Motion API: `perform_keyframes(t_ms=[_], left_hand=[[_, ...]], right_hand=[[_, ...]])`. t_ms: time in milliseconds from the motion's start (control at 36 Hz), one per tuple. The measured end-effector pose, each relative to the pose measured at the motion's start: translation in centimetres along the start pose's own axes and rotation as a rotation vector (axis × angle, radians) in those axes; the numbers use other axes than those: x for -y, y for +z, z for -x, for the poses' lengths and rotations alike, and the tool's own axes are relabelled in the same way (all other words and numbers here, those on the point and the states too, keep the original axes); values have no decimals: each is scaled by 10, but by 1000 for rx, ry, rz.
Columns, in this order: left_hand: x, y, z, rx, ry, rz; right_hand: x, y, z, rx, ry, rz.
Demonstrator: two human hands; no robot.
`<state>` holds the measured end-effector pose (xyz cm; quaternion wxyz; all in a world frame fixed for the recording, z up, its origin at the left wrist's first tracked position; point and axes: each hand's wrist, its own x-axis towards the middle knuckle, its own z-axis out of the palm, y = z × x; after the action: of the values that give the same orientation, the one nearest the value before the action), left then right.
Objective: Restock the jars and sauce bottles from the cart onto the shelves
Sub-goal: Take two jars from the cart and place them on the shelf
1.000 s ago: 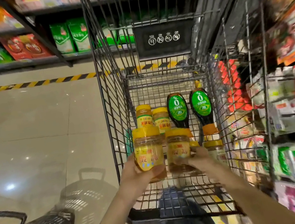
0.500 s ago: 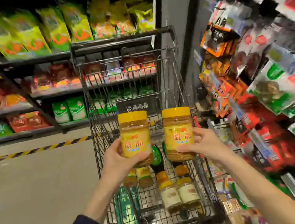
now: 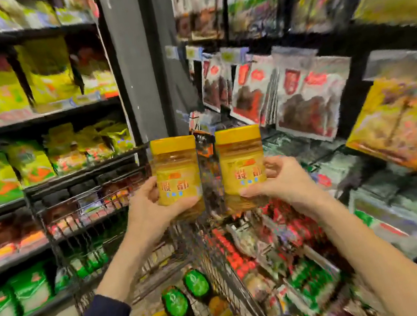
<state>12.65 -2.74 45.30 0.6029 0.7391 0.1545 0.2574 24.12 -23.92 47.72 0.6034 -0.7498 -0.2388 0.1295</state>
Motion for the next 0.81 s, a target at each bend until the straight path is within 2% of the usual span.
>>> perform_keyframes(t_ms=[167, 333, 500, 806], left_hand=[[-44, 29, 5, 214, 194, 32], [-86, 65, 38, 467, 280, 104], [-123, 114, 92, 703, 342, 203], [-191, 214, 244, 1106, 414, 387]], right_hand=[[38, -30, 74, -274, -54, 28], [63, -53, 165, -545, -44, 104], [82, -74, 256, -789, -59, 147], [109, -115, 459, -1201, -23, 264]])
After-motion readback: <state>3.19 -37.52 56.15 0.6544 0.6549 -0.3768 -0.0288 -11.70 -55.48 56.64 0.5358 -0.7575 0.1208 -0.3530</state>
